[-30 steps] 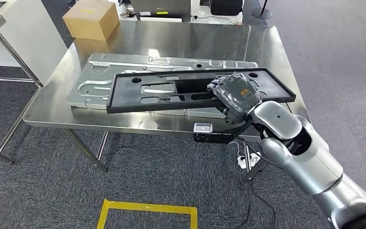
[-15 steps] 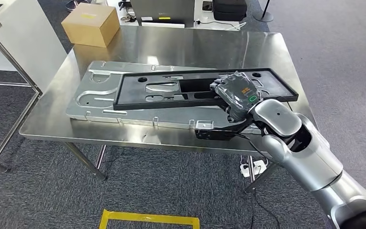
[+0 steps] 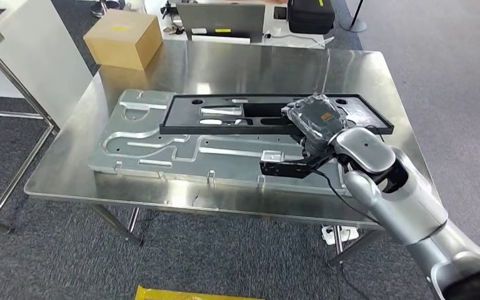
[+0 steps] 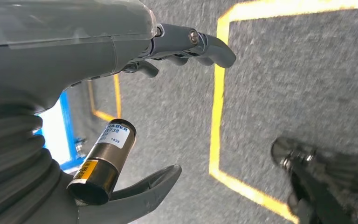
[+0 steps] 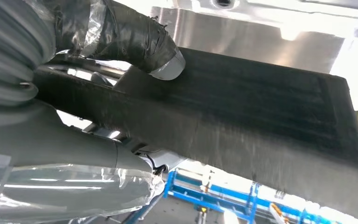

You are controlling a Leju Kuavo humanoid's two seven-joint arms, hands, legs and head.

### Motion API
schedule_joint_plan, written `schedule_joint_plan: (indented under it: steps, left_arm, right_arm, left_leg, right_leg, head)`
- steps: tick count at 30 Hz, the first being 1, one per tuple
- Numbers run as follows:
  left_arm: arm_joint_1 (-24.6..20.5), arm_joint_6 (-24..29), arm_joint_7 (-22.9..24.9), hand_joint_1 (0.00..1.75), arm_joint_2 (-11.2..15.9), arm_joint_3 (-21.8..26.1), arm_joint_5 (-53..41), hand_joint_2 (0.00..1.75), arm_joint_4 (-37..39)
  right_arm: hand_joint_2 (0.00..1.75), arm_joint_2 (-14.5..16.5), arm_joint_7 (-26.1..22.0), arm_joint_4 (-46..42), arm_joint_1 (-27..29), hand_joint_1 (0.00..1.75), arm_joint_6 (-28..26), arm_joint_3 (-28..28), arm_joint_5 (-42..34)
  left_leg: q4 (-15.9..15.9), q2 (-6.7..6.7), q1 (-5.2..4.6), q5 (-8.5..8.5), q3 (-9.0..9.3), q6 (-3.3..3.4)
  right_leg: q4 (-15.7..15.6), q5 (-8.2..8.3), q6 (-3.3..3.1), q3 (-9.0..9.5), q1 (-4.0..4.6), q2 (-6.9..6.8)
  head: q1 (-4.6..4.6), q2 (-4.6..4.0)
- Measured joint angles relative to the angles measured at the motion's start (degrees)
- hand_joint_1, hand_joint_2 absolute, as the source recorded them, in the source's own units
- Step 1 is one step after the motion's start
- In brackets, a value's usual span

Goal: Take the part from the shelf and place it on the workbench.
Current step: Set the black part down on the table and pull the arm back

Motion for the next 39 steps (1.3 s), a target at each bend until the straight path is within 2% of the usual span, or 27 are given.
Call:
schedule_joint_plan:
  steps: [2,3,6,7,8,9,11,12,13,15,18,23,26,31,38,39]
  left_arm:
    - [-0.04,0.01,0.0,0.0,0.16,-0.01,-0.02,1.75,0.1]
    - [-0.11,0.02,0.0,0.0,0.23,-0.01,-0.03,1.75,0.15]
    - [-0.13,0.29,0.0,0.0,0.43,-0.02,-0.07,1.75,0.26]
    - [-0.09,0.43,-0.01,0.0,0.56,-0.02,-0.04,1.75,0.3]
    - [-0.08,0.55,-0.01,0.0,0.68,-0.02,0.07,1.75,0.37]
    - [-0.08,0.64,-0.02,0.0,0.81,-0.02,0.25,1.75,0.46]
    - [-0.07,0.75,-0.03,0.0,1.05,-0.01,0.69,1.75,0.72]
    - [-0.07,0.77,-0.03,0.0,1.2,0.0,0.83,1.75,0.89]
    - [-0.08,0.78,-0.02,0.0,1.33,0.01,0.92,1.75,1.08]
    - [-0.13,0.84,-0.01,0.0,1.63,0.02,0.93,1.75,1.51]
    - [-0.3,1.1,-0.13,0.0,2.04,-0.01,0.91,1.75,2.35]
    - [-0.45,1.57,-0.33,0.0,2.72,-0.02,0.97,1.75,3.69]
    - [-0.5,1.62,-0.37,0.0,3.0,-0.02,0.97,1.75,4.16]
    - [-0.52,1.62,-0.37,0.0,3.42,-0.02,0.97,1.75,4.61]
    - [-0.55,1.74,-0.37,0.0,3.85,-0.02,0.96,1.75,5.33]
    - [-0.56,1.69,-0.37,0.0,3.9,-0.02,1.02,1.75,5.45]
  right_arm:
    - [1.75,0.17,0.02,0.2,-0.21,1.75,0.01,-0.09,-0.01]
    - [1.75,0.28,0.02,0.32,-0.35,1.75,0.02,-0.14,-0.03]
    - [1.75,0.68,0.14,1.3,-0.54,1.75,0.09,-0.2,-0.21]
    - [1.75,0.87,0.17,1.91,-0.53,1.75,0.12,-0.2,-0.32]
    - [1.75,1.06,0.18,2.65,-0.52,1.75,0.14,-0.23,-0.42]
    - [1.75,1.3,0.22,3.44,-0.53,1.75,0.15,-0.31,-0.51]
    - [1.75,1.92,0.32,5.41,-0.52,1.75,0.06,-0.72,-0.6]
    - [1.75,2.25,0.36,6.63,-0.54,1.75,-0.08,-1.0,-0.63]
    - [1.75,2.53,0.37,7.98,-0.5,1.75,-0.25,-1.31,-0.63]
    - [1.75,3.02,0.33,10.88,-0.28,1.75,-0.78,-1.89,-0.46]
    - [1.75,3.93,-0.2,15.85,0.06,1.75,-2.22,-2.74,0.18]
    - [1.75,5.65,-0.95,23.85,0.76,1.75,-4.28,-3.51,1.24]
    - [1.75,6.48,-1.08,27.13,1.41,1.75,-4.87,-3.87,1.49]
    - [1.75,7.42,-1.24,30.02,1.72,1.75,-5.21,-4.08,1.59]
    - [1.75,10.12,-2.45,33.69,1.67,1.75,-6.3,-4.22,3.29]
    - [1.31,10.6,-2.57,34.03,1.67,1.31,-6.39,-4.22,3.56]
  left_leg:
    - [2.17,0.13,0.0,-0.22,-0.5,-0.61]
    - [4.64,0.2,0.12,-0.91,-1.8,-0.9]
    - [13.79,0.39,0.74,-5.12,-8.2,-1.87]
    - [14.66,0.43,0.91,-5.85,-9.61,-2.22]
    - [13.57,0.48,1.05,-5.33,-10.12,-2.53]
    - [10.69,0.52,1.18,-3.36,-9.77,-2.78]
    - [3.38,0.69,1.25,2.65,-8.29,-2.86]
    - [1.14,0.79,1.16,4.83,-7.75,-2.5]
    - [0.07,0.87,1.04,6.13,-7.55,-2.03]
    - [0.07,0.81,0.94,6.46,-7.43,-1.3]
    - [-0.08,0.49,0.9,6.44,-7.4,-1.04]
    - [-0.1,0.32,0.85,5.92,-7.38,-0.41]
    - [-0.1,0.33,0.78,5.85,-7.37,-0.31]
    - [-0.08,0.37,0.74,5.84,-7.34,-0.3]
    - [-0.15,0.49,0.84,5.84,-6.99,-0.31]
    - [-0.18,0.52,0.86,5.84,-6.93,-0.31]
  right_leg:
    - [-0.72,-0.08,-0.45,1.5,-0.49,-0.06]
    - [-0.9,-0.31,-0.56,2.12,-0.69,-0.11]
    - [-0.92,-1.53,-0.52,3.48,-0.9,-0.13]
    - [-0.89,-2.01,-0.37,4.08,-1.02,-0.11]
    - [-0.84,-2.52,-0.18,4.74,-1.16,-0.09]
    - [-0.78,-3.1,0.04,5.46,-1.31,-0.07]
    - [-0.54,-4.37,0.66,6.74,-1.48,-0.07]
    - [-0.43,-4.89,1.03,7.09,-1.49,-0.05]
    - [-0.37,-5.3,1.42,7.27,-1.45,-0.05]
    - [-0.33,-5.72,1.78,7.36,-1.33,-0.1]
    - [-0.72,-5.72,1.53,7.66,-1.34,-0.22]
    - [-1.85,-6.09,1.63,8.33,-1.34,-0.35]
    - [-1.98,-6.06,1.7,8.34,-1.37,-0.34]
    - [-2.04,-6.01,2.45,8.32,-1.42,-0.34]
    - [-1.98,-6.04,2.53,8.51,-1.27,-0.27]
    - [-1.98,-6.05,2.53,8.54,-1.26,-0.24]
  head:
    - [-0.01,0.0]
    - [-0.02,0.0]
    - [-0.04,0.0]
    - [-0.05,0.0]
    - [-0.05,0.0]
    - [-0.05,0.0]
    - [-0.04,0.0]
    - [-0.04,0.0]
    - [-0.03,0.0]
    - [-0.04,0.0]
    - [-0.04,0.0]
    - [-0.03,0.0]
    - [-0.02,0.0]
    - [-0.02,0.0]
    - [-0.03,0.0]
    - [-0.03,0.0]
